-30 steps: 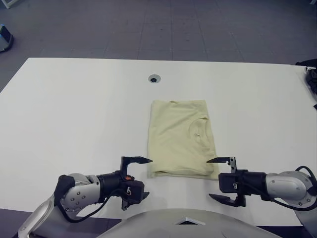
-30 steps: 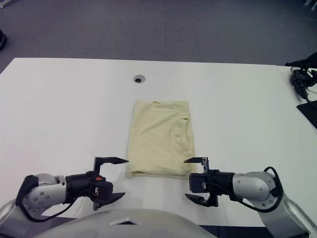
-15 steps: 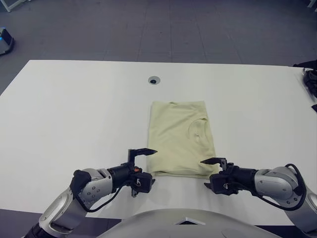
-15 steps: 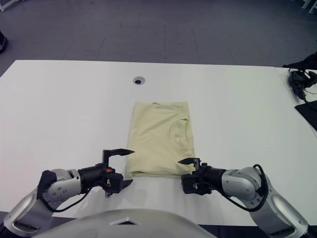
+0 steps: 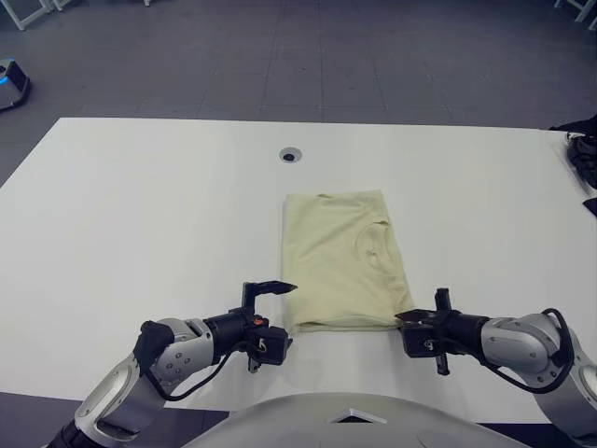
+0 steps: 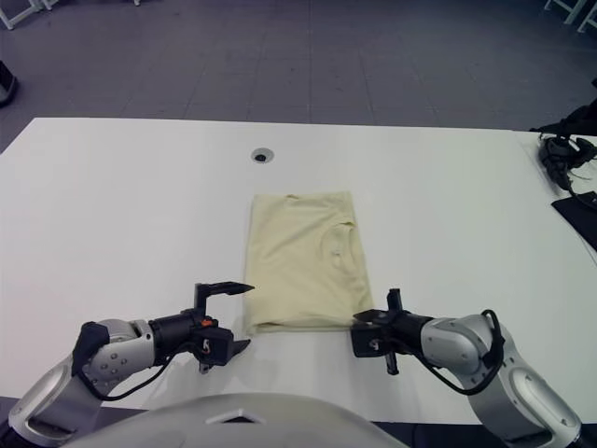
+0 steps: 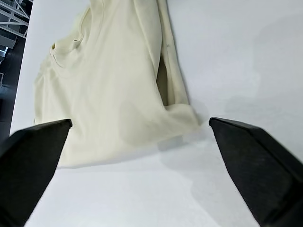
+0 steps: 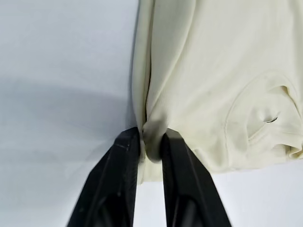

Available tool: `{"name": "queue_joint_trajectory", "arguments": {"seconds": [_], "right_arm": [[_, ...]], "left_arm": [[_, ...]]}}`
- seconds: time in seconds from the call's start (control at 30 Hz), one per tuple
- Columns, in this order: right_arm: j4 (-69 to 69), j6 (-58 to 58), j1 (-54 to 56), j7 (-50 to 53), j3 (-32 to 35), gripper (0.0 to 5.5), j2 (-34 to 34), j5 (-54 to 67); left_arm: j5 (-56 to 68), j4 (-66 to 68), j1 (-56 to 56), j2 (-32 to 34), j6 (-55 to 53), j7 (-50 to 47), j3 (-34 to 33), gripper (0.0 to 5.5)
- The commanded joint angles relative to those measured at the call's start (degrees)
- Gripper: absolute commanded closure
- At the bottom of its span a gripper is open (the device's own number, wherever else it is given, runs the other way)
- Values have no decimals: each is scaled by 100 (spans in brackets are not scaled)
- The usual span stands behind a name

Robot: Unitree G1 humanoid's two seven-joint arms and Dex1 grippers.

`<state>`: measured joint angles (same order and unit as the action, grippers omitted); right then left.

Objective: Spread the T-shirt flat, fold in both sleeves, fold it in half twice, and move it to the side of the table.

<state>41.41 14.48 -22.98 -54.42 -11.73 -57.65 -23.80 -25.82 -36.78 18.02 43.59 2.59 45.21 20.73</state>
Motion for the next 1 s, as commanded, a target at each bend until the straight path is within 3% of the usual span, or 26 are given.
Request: {"name": "queue_joint_trajectory", "arguments": {"seconds": [0.03, 0.43, 1.0], "right_arm": [[-134, 109, -66, -129, -62, 543, -59, -75], [-107, 358, 33, -96, -20, 547, 242, 310], [182, 674, 328, -212, 68, 547, 314, 937]], "left_arm": [[-131, 33, -28, 24, -30, 82, 78, 10], [-292, 265, -582, -220, 94, 327, 657, 10], [-844, 612, -700, 8, -320, 439, 532, 329]]}}
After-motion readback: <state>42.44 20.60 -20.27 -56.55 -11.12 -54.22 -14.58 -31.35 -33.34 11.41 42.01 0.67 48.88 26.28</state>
